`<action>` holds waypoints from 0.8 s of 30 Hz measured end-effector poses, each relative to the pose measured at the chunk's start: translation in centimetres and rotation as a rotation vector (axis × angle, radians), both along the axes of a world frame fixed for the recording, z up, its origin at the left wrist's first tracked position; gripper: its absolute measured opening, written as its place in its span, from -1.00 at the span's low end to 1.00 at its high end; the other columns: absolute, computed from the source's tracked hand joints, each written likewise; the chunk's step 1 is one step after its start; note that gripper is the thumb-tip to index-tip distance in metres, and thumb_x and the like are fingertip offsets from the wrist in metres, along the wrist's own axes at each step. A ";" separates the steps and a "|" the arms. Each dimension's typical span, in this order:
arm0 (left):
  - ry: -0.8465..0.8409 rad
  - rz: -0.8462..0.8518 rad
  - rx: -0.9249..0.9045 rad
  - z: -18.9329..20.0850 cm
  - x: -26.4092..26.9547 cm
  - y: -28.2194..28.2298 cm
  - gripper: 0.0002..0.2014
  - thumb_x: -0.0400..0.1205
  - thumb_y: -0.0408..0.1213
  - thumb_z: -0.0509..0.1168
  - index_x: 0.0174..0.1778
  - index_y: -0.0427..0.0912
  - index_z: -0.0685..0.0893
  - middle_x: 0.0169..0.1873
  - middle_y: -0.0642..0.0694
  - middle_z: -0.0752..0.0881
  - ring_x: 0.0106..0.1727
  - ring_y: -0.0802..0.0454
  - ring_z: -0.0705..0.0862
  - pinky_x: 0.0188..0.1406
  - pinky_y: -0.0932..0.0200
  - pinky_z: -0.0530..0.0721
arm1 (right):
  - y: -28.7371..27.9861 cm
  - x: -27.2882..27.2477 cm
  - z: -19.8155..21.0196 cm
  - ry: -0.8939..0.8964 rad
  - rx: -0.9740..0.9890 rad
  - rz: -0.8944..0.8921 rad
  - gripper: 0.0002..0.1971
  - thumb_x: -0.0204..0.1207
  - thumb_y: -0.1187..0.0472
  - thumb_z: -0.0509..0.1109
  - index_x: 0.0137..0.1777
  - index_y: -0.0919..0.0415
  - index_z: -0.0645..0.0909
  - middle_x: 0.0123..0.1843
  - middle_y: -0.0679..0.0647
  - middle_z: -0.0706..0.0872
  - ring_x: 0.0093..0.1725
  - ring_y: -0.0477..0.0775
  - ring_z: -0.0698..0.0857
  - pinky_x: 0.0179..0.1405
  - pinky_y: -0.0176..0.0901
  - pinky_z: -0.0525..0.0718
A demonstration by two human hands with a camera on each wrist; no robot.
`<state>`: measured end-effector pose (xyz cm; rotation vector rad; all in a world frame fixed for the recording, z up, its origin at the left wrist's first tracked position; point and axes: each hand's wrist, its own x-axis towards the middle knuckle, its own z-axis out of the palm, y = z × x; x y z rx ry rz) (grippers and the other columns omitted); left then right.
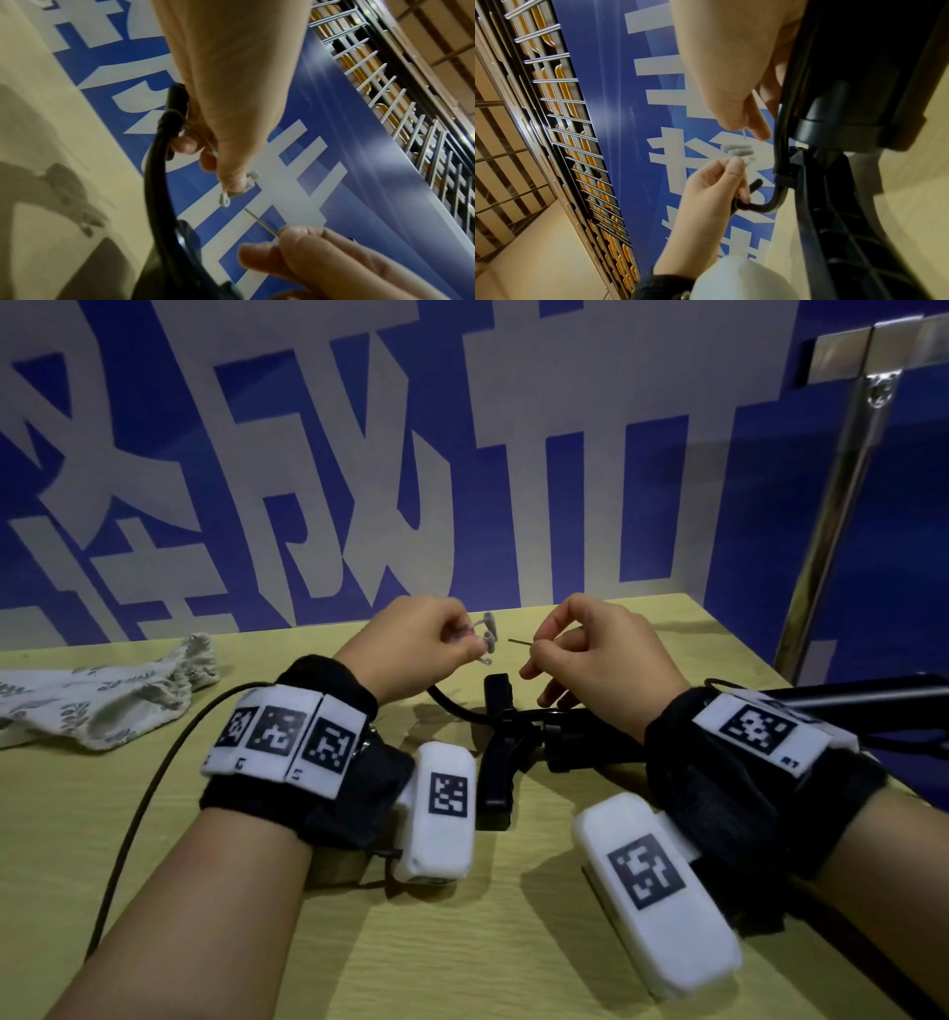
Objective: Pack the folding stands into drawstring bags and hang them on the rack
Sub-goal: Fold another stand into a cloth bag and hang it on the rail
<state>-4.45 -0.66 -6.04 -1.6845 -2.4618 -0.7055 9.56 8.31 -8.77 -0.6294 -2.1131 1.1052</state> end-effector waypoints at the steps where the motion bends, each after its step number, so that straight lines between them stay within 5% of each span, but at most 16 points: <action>1: 0.034 -0.006 0.020 0.2 0.1 0.1 -0.81 0.66 -0.15 0.24 -0.06 -0.21 0.64 -0.12 -0.16 0.71 -0.06 -0.08 0.66 -0.10 0.05 0.58 | 0.0 -0.1 0.0 -0.015 0.035 0.000 -0.94 0.56 0.29 0.30 -0.13 0.14 0.51 -0.26 -0.03 0.80 -0.35 0.01 0.78 -0.25 -0.08 0.77; 6: -0.023 -0.031 0.114 0.3 -0.1 0.1 -0.89 0.66 -0.25 0.26 -0.02 -0.17 0.67 -0.22 0.02 0.72 -0.15 0.13 0.68 -0.24 0.43 0.51 | -0.5 -0.2 0.3 -0.027 0.143 0.026 -0.91 0.55 0.28 0.35 -0.16 0.14 0.51 -0.27 -0.03 0.80 -0.37 -0.06 0.78 -0.31 -0.17 0.77; 10: -0.081 -0.052 0.168 0.2 0.3 0.4 -0.95 0.64 -0.24 0.30 -0.04 -0.10 0.56 -0.39 0.11 0.69 -0.23 0.21 0.66 -0.27 0.45 0.50 | -1.3 -0.8 0.4 0.035 0.227 0.008 -0.90 0.47 0.28 0.40 -0.21 0.21 0.53 -0.33 0.08 0.80 -0.38 -0.07 0.77 -0.27 -0.32 0.70; 14: -0.104 -0.069 0.242 0.1 0.3 0.7 -0.81 0.64 -0.31 0.28 -0.22 -0.01 0.42 -0.51 0.13 0.61 -0.44 0.44 0.57 -0.47 0.62 0.44 | -1.7 -1.3 0.1 0.063 0.248 -0.053 -0.90 0.44 0.29 0.41 -0.26 0.23 0.55 -0.37 0.11 0.79 -0.36 0.00 0.77 -0.16 -0.08 0.74; 18: -0.160 -0.064 0.256 -0.1 0.3 0.6 -0.75 0.65 -0.36 0.25 -0.26 0.00 0.38 -0.47 0.11 0.58 -0.27 0.38 0.65 -0.47 0.67 0.43 | -1.3 -1.1 -0.1 0.105 0.219 -0.109 -0.89 0.43 0.32 0.40 -0.29 0.20 0.54 -0.38 0.12 0.79 -0.36 -0.02 0.78 -0.15 -0.01 0.75; 24: -0.173 -0.095 0.270 -0.2 0.2 0.6 -0.85 0.65 -0.36 0.26 -0.16 -0.09 0.43 -0.46 0.10 0.55 -0.29 0.36 0.64 -0.46 0.67 0.44 | -1.4 -1.2 -0.2 0.115 0.186 -0.083 -0.88 0.45 0.33 0.40 -0.28 0.23 0.54 -0.33 0.15 0.80 -0.33 -0.01 0.78 -0.16 -0.01 0.75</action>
